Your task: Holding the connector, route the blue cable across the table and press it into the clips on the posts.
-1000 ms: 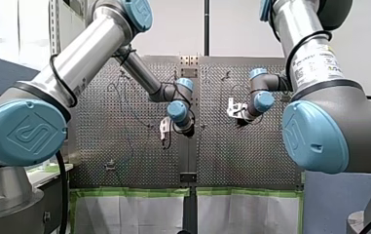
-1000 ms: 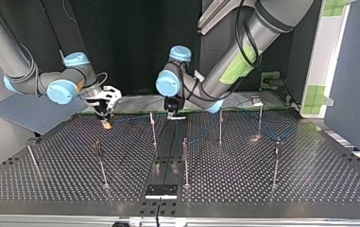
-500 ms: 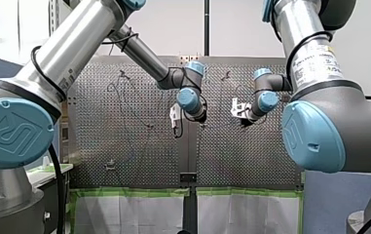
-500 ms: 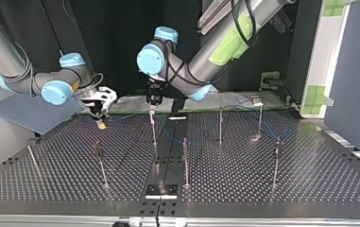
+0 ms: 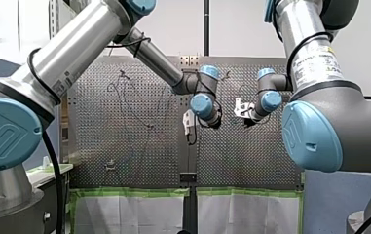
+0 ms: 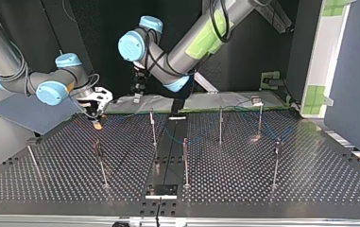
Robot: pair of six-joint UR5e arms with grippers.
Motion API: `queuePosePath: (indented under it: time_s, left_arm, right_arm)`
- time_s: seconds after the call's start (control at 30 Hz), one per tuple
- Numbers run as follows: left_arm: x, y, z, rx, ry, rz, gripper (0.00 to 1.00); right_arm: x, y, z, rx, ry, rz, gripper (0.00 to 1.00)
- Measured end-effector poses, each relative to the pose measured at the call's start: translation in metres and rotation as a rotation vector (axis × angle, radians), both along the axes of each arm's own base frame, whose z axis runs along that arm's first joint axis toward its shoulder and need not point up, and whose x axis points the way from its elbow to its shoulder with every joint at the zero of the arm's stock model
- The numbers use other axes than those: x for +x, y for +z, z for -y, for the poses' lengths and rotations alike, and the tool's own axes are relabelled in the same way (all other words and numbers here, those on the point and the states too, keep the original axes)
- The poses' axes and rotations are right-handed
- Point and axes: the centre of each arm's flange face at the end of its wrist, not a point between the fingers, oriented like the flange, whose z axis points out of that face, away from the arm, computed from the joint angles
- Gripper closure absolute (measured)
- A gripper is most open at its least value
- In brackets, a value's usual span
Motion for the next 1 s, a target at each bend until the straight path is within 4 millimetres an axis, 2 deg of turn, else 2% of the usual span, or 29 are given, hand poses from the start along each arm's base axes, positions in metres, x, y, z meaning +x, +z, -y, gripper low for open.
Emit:
queuePosePath:
  time_s: [0.3, 0.67, 0.8, 1.0]
  left_arm:
    - [0.004, -0.030, 0.019, 0.038, 0.019, -0.065, 0.00]
    - [0.023, -0.062, 0.046, 0.028, 0.068, -0.042, 0.00]
    - [0.034, -0.058, 0.054, -0.002, 0.093, -0.007, 0.00]
    - [0.047, -0.034, 0.065, -0.054, 0.133, 0.053, 0.00]
  right_arm:
    - [-0.001, 0.001, 0.000, 0.003, 0.005, 0.002, 1.00]
    - [0.001, 0.001, -0.001, 0.004, 0.027, 0.011, 1.00]
    - [0.002, 0.001, -0.002, 0.006, 0.036, 0.014, 1.00]
    - [0.002, 0.000, -0.002, 0.006, 0.037, 0.015, 1.00]
